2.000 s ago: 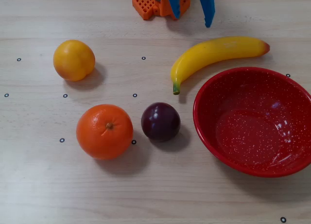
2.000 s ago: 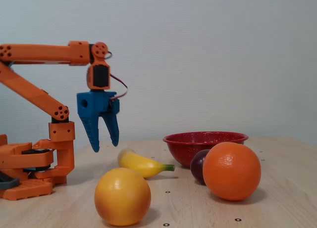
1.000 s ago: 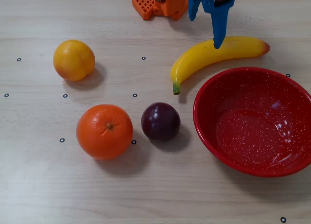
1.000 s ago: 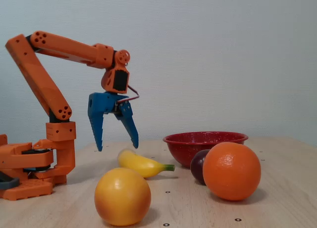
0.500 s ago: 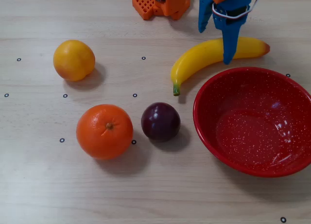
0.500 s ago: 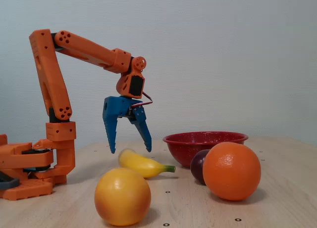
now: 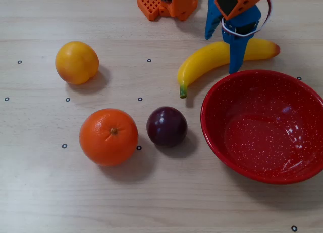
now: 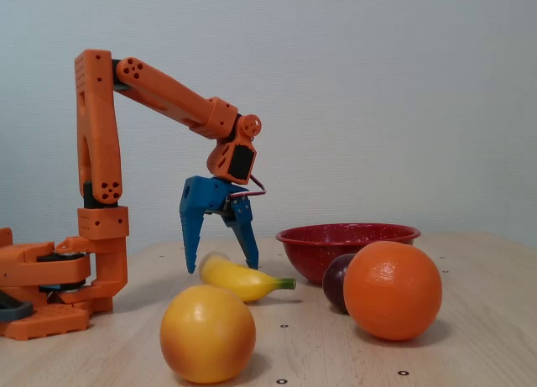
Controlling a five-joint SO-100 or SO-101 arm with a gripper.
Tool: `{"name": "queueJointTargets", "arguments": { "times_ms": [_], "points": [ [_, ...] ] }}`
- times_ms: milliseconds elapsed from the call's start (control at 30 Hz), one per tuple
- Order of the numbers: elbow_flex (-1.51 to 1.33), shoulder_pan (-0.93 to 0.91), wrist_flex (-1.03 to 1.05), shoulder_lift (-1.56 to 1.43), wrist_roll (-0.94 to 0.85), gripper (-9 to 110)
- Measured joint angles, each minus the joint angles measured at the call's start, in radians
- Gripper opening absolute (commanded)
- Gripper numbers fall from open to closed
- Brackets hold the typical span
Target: Put banana in the red bowl.
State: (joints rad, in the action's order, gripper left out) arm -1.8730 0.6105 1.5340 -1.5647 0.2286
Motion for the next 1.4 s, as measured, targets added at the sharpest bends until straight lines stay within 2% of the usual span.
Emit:
{"name": "queueJointTargets", "arguments": {
  "times_ms": [700,1133,1400],
  "points": [
    [0.002,-0.028,-0.029,0.106,0.011,42],
    [0.011,-0.054,-0.071,0.153,0.014,23],
    [-0.018,-0.066,-0.071,0.153,0.008,20]
  ]
}}
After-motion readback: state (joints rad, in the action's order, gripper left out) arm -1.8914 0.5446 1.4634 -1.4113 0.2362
